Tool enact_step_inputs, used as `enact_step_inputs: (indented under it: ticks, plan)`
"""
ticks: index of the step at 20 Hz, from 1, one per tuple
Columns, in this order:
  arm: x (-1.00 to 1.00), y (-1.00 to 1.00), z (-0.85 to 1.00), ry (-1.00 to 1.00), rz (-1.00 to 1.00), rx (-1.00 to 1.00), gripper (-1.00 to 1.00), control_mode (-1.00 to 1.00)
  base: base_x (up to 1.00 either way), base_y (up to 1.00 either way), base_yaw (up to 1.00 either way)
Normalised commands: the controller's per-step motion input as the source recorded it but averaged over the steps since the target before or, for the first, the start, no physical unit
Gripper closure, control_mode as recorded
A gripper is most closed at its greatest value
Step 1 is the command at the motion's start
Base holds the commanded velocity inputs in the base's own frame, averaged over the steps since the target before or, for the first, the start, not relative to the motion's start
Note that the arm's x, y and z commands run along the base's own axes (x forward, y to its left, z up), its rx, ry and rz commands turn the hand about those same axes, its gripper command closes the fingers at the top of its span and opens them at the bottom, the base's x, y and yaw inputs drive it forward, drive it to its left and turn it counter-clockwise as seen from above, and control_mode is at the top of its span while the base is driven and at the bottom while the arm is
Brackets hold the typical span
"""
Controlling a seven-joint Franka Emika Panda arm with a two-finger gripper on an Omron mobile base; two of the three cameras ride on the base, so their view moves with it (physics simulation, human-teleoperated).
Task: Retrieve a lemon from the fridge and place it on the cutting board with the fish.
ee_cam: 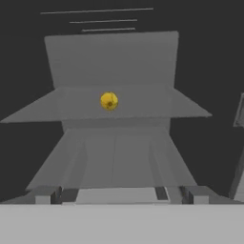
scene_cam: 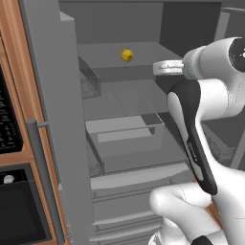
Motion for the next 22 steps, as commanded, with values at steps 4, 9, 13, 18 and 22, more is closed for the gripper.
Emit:
enact_step_inputs:
  ticks: [4,9,13,18,22]
  plan:
    - [0.49,0.13,0.00,0.00,0.00,0.00,-1.00,-1.00,0.00,0.00,0.00]
    - [0.58,0.22,0.00,0.00,0.00,0.00,-1.00,-1.00,0.00,0.00,0.00]
    - [0.62,0.15,-0.04,0.00,0.00,0.00,-1.00,-1.00,0.00,0.00,0.00]
    - [0.71,0.08,-0.03,0.01,0.00,0.00,-1.00,-1.00,0.00,0.00,0.00]
    - [0.60,0.00,0.00,0.03,0.00,0.00,-1.00,-1.00,0.00,0.00,0.00]
